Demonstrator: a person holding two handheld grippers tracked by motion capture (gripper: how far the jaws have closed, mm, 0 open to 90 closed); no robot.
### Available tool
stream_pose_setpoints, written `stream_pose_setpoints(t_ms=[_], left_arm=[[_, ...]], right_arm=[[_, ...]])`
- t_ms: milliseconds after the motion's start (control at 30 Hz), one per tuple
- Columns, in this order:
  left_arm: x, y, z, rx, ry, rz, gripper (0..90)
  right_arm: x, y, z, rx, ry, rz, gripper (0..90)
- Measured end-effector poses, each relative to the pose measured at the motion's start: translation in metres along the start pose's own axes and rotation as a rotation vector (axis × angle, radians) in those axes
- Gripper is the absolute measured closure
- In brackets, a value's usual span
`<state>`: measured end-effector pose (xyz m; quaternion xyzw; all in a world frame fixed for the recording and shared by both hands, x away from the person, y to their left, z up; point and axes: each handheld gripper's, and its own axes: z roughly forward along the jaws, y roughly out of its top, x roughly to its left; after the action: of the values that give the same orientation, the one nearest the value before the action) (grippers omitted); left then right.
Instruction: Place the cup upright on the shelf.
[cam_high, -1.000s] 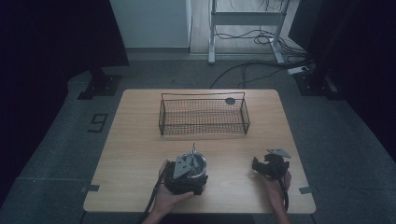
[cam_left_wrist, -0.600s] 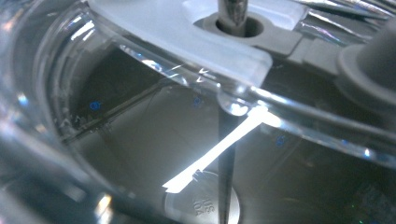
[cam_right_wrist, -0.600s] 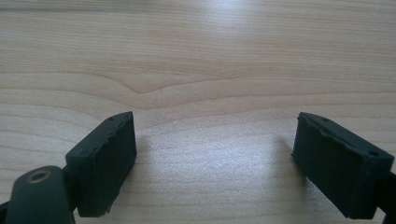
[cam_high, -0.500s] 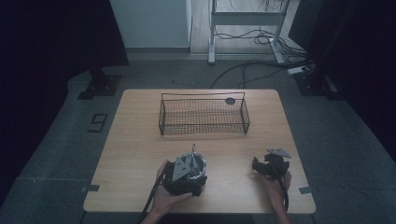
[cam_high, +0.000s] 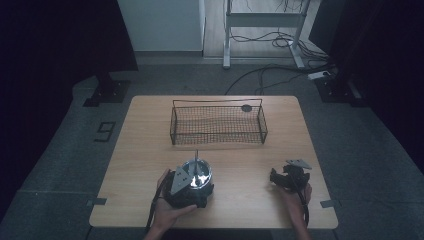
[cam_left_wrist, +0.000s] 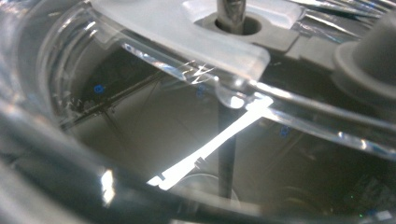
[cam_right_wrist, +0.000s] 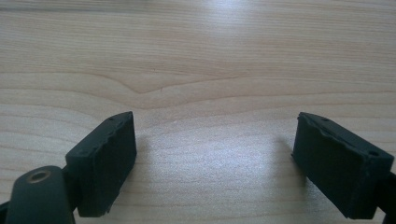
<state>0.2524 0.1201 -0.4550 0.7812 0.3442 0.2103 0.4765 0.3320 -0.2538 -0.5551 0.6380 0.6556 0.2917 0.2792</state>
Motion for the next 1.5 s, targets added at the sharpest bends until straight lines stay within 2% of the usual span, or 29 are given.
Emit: stream_pose_setpoints(t_ms=[400,867,1233,1500], left_arm=[[0.012,0.005,-0.017,-0.019,0.033,-0.027,3.9],[0.017,0.011,-0.033,-0.035,0.055,-0.021,3.9],[0.016,0.014,-0.032,-0.028,0.056,-0.017,3.9],[0.024,0.019,-0.022,-0.026,0.063,-0.048,3.9]], right_arm=[[0.0,0.0,0.0,0.0,0.0,0.0,13.2],[0.0,0.0,0.0,-0.001,-0.001,0.001,13.3],[0.0,0.0,0.0,-0.001,-0.002,0.003,13.4],[0.0,0.0,0.0,-0.001,-0.002,0.003,13.5]])
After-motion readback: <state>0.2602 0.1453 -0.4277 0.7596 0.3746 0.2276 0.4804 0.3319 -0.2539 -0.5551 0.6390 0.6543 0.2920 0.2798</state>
